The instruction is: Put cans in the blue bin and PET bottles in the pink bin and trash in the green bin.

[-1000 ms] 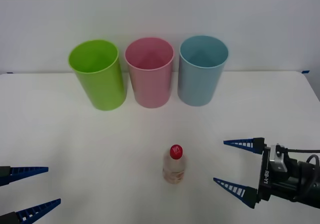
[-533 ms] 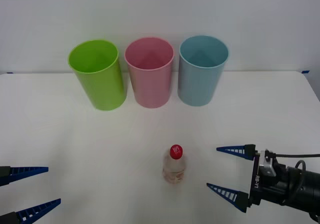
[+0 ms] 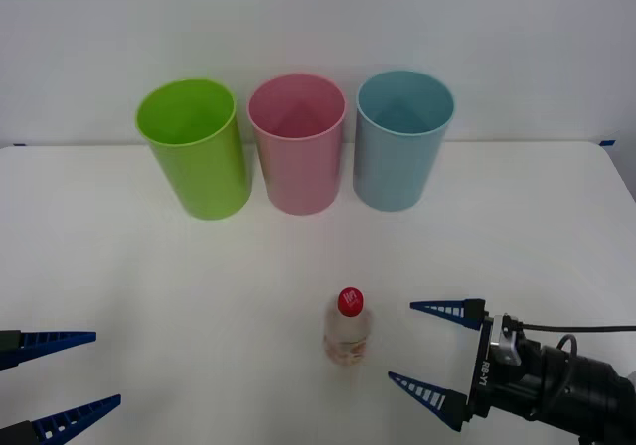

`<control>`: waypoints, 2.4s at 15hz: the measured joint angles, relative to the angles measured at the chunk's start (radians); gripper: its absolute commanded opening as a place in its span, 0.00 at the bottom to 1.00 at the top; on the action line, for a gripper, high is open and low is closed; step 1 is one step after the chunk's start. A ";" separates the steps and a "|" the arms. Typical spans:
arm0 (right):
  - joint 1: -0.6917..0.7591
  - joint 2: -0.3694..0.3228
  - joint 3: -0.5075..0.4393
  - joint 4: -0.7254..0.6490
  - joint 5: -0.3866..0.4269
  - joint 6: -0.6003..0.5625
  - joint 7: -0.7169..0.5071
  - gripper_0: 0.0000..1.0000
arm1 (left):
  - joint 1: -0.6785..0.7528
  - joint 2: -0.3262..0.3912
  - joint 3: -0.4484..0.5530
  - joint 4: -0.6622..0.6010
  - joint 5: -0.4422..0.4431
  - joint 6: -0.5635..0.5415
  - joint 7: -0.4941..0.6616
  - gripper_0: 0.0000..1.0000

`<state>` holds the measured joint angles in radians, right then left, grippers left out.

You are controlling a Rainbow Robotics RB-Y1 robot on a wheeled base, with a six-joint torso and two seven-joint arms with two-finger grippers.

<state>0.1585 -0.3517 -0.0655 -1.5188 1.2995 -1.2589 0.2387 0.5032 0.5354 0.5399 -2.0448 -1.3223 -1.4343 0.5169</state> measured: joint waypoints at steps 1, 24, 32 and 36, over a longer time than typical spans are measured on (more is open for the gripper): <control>0.000 0.008 0.004 0.004 0.000 0.000 0.011 1.00 | 0.000 0.000 0.000 0.000 0.000 0.000 0.000 1.00; -0.009 0.059 0.137 0.036 0.001 0.126 0.120 1.00 | 0.000 0.000 0.000 0.000 0.000 0.000 0.000 1.00; -0.018 0.059 0.160 0.037 0.001 0.152 0.126 0.34 | 0.000 0.000 0.000 0.000 0.000 0.000 0.000 1.00; -0.021 0.058 0.164 0.036 0.001 0.156 0.136 0.01 | 0.000 0.000 0.000 0.000 0.000 0.000 0.000 1.00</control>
<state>0.1376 -0.2938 0.0986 -1.4825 1.3008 -1.1030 0.3746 0.5032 0.5354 0.5400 -2.0448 -1.3223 -1.4343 0.5169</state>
